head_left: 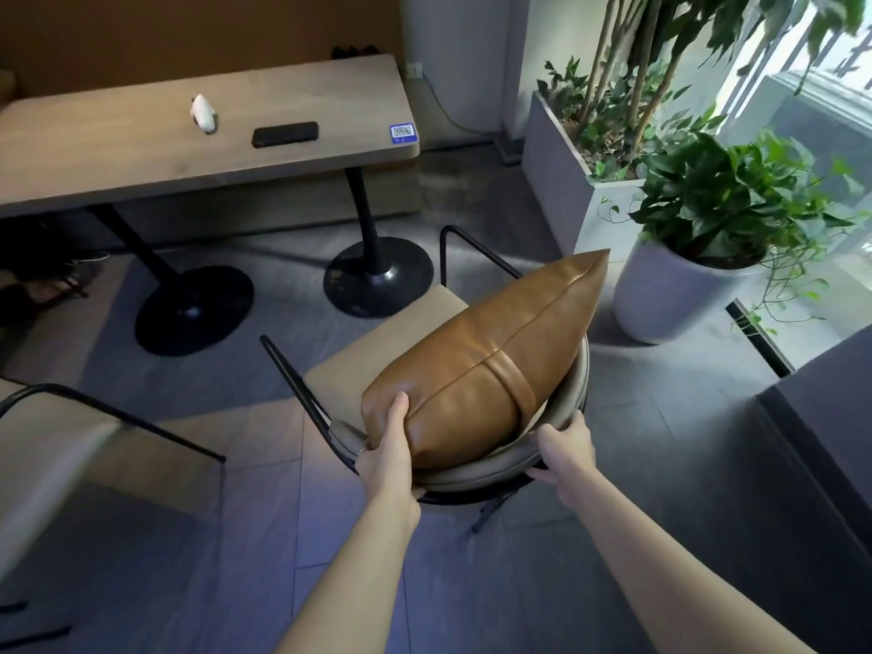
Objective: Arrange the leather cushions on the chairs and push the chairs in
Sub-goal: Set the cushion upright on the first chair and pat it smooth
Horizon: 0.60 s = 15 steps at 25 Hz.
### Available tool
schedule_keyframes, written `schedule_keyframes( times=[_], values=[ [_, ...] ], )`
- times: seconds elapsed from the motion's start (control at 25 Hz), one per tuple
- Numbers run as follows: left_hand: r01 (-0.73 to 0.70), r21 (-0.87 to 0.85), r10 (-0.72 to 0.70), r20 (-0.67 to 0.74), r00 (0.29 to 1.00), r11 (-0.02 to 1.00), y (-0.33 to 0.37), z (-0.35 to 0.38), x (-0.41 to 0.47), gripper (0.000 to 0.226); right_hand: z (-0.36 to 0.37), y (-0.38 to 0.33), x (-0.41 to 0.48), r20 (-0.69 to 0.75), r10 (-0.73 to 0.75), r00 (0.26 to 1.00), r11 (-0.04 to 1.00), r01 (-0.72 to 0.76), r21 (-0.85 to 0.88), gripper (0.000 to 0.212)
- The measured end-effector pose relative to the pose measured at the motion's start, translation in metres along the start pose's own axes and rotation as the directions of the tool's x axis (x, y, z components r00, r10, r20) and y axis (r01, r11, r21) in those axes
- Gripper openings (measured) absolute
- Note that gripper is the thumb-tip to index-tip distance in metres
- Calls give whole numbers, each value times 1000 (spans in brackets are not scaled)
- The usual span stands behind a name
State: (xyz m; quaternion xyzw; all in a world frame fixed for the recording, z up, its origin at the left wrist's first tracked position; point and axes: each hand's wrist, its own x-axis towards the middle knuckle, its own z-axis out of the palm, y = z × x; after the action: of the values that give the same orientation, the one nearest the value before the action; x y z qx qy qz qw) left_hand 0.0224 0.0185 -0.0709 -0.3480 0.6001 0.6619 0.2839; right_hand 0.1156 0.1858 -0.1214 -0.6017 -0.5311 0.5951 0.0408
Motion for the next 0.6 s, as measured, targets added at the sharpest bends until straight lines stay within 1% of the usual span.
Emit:
schedule_keyframes(
  times=[0.08, 0.16, 0.2, 0.28, 0.36, 0.4, 0.48, 0.56, 0.6],
  values=[
    [-8, 9, 8, 3, 1000, 1000, 7, 0, 1, 110, 2, -1, 2, -6, -8, 1000, 1000, 8, 9, 56],
    [-11, 14, 11, 14, 1000, 1000, 14, 0, 7, 115, 4, 0, 6, 30, -13, 999, 1000, 12, 14, 61],
    [-14, 21, 14, 13, 1000, 1000, 19, -1, 9, 115, 6, 0, 9, 45, -18, 999, 1000, 18, 1, 66],
    [-46, 22, 46, -6, 999, 999, 31, 0, 14, 105, 13, 1, 15, 85, -36, 996, 998, 40, -46, 87],
    [-66, 28, 67, -44, 997, 997, 43, 1, 29, 93, 24, 3, 30, 106, -74, 992, 995, 80, -58, 108],
    [-69, 36, 71, -55, 996, 997, 51, 2, 37, 91, 30, 3, 41, 110, -91, 990, 995, 96, -41, 113],
    [-80, 56, 84, -60, 995, 995, 70, 4, 47, 90, 43, -5, 51, 128, -84, 988, 996, 85, -8, 116],
    [-82, 72, 86, -56, 995, 994, 90, 4, 60, 93, 57, -13, 60, 147, -69, 987, 997, 71, -10, 120],
    [-79, 79, 83, -43, 996, 994, 101, 4, 66, 95, 68, -15, 69, 150, -77, 986, 996, 81, -22, 125]
  ],
)
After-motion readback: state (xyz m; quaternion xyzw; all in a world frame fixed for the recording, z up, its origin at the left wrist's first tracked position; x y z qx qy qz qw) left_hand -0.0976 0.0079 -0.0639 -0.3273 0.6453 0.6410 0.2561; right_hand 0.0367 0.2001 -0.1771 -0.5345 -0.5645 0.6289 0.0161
